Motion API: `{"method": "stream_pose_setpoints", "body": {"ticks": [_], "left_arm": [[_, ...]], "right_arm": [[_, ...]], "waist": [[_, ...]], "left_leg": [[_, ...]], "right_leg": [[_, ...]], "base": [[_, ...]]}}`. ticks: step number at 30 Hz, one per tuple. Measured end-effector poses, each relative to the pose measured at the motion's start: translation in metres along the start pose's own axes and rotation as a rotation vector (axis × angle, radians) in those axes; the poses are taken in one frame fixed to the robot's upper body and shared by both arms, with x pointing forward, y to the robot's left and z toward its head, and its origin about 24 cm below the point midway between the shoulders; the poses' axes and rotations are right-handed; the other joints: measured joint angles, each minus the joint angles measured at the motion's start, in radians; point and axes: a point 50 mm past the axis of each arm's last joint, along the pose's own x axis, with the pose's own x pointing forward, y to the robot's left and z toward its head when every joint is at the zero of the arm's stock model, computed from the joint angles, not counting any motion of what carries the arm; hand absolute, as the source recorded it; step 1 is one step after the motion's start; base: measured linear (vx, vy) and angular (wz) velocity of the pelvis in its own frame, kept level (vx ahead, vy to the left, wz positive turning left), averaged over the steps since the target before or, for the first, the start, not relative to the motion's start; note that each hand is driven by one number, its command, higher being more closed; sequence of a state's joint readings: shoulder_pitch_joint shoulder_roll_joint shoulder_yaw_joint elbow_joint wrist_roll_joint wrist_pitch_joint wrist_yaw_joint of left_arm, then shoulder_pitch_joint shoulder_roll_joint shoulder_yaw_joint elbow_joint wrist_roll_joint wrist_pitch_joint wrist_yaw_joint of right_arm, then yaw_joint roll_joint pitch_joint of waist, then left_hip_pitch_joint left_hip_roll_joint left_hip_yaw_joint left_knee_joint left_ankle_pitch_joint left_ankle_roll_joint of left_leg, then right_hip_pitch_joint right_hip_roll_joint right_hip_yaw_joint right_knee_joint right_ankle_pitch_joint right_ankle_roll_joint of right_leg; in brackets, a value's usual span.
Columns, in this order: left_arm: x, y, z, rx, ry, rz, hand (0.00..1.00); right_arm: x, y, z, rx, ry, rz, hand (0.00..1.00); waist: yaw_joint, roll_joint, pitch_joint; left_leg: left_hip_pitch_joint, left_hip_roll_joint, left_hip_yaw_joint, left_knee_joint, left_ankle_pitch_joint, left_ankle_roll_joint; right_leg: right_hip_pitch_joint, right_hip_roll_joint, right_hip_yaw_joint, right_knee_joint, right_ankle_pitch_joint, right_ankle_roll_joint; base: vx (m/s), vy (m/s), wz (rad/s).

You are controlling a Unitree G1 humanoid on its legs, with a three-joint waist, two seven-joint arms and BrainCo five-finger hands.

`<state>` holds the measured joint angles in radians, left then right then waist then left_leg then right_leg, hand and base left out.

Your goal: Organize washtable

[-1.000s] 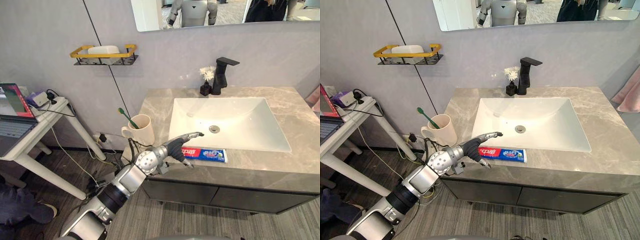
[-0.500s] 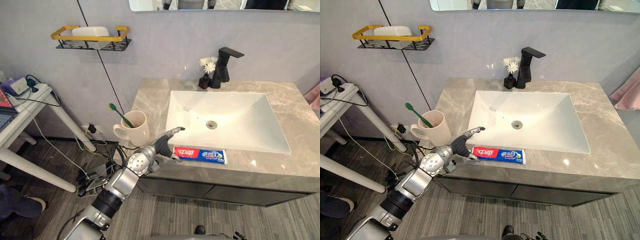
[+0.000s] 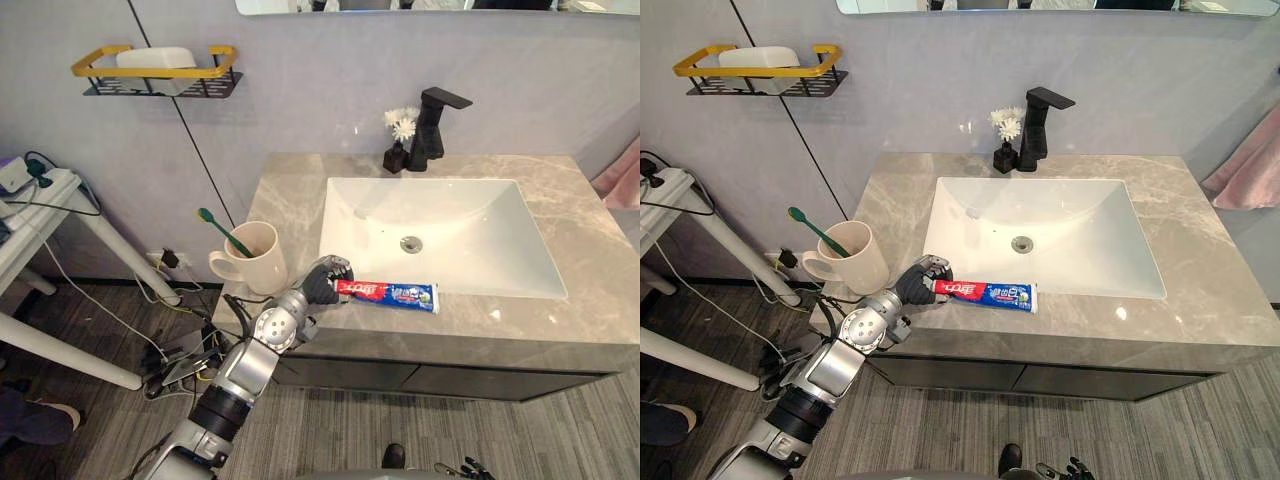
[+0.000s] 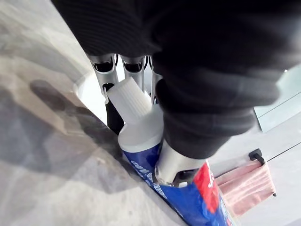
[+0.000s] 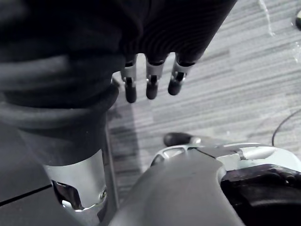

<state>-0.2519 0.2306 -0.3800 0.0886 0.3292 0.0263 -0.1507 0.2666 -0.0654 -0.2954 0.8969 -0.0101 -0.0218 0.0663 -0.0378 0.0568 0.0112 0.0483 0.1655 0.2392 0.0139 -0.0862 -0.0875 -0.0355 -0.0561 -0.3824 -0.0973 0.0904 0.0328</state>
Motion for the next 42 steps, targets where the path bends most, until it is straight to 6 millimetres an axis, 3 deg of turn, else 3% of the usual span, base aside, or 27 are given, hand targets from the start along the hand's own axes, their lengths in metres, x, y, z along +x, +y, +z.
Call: {"method": "stream_pose_setpoints", "body": {"ticks": [13,18,22,23,25,26,28,33,35,42], "left_arm": [[-0.001,-0.007,0.006,-0.033,-0.017,0.0,1.0],[-0.005,-0.015,0.018,-0.073,-0.056,0.029,1.0],[-0.011,-0.007,0.042,-0.108,-0.159,0.116,1.0],[-0.014,-0.004,0.051,-0.139,-0.209,0.147,1.0],[-0.017,-0.003,0.06,-0.173,-0.255,0.176,1.0],[-0.019,-0.003,0.068,-0.211,-0.304,0.19,1.0],[-0.021,-0.002,0.075,-0.22,-0.345,0.201,1.0],[-0.039,-0.009,0.076,-0.3,-0.382,0.23,1.0],[-0.042,-0.015,0.076,-0.336,-0.383,0.216,1.0],[-0.044,-0.025,0.081,-0.482,-0.41,0.207,1.0]], "right_arm": [[-0.001,0.002,0.002,0.007,-0.018,0.004,0.0],[-0.005,0.003,0.004,0.031,-0.054,0.006,0.0],[-0.012,0.018,0.035,0.023,-0.213,0.064,0.0],[-0.018,0.032,0.055,0.033,-0.309,0.116,0.0],[-0.029,0.045,0.077,0.004,-0.425,0.177,0.0],[-0.044,0.055,0.102,-0.007,-0.561,0.245,0.0],[-0.059,0.064,0.122,-0.004,-0.662,0.3,0.0],[-0.109,0.064,0.143,0.207,-0.867,0.47,0.0],[-0.121,0.063,0.152,0.303,-0.923,0.502,0.0],[-0.124,0.074,0.154,0.663,-0.875,0.566,0.0]], "waist": [[0.003,-0.005,0.004],[0.007,-0.005,0.004],[0.016,-0.003,0.003],[0.008,-0.004,0.004],[0.002,-0.002,0.004],[0.006,0.003,0.004],[0.01,0.004,0.004],[0.002,-0.001,0.007],[0.004,-0.002,0.007],[0.029,-0.003,0.005]], "left_leg": [[0.014,0.007,0.009,0.004,-0.008,-0.011],[0.014,0.009,0.016,0.009,-0.009,-0.012],[0.019,0.026,0.068,0.043,-0.036,-0.02],[0.021,0.027,0.078,0.051,-0.037,-0.02],[0.029,0.029,0.097,0.058,-0.04,-0.019],[0.033,0.033,0.121,0.06,-0.046,-0.023],[0.033,0.04,0.135,0.064,-0.055,-0.031],[0.045,0.047,0.181,0.074,-0.066,-0.031],[0.046,0.045,0.185,0.074,-0.066,-0.031],[0.033,0.04,0.173,0.092,-0.068,-0.028]], "right_leg": [[0.015,0.004,0.002,0.0,0.0,0.0],[0.012,0.006,0.01,0.0,0.0,-0.001],[-0.004,0.019,0.061,0.013,0.001,-0.002],[-0.006,0.022,0.074,0.015,0.003,-0.005],[-0.01,0.025,0.092,0.021,0.003,-0.006],[-0.025,0.031,0.113,0.033,0.001,-0.008],[-0.036,0.039,0.13,0.038,0.0,-0.008],[-0.051,0.055,0.179,0.04,0.006,-0.017],[-0.057,0.055,0.19,0.04,0.013,-0.019],[-0.058,0.053,0.188,0.034,0.034,-0.024]], "base": [[0.0,0.003,-0.01],[0.0,0.005,-0.04],[-0.01,0.006,-0.37],[-0.02,-0.006,-0.35],[-0.03,-0.004,-0.36],[-0.03,-0.004,-0.38],[-0.03,-0.007,-0.37],[-0.01,-0.011,-0.31],[-0.02,0.002,-0.2],[-0.03,0.003,0.0]]}}
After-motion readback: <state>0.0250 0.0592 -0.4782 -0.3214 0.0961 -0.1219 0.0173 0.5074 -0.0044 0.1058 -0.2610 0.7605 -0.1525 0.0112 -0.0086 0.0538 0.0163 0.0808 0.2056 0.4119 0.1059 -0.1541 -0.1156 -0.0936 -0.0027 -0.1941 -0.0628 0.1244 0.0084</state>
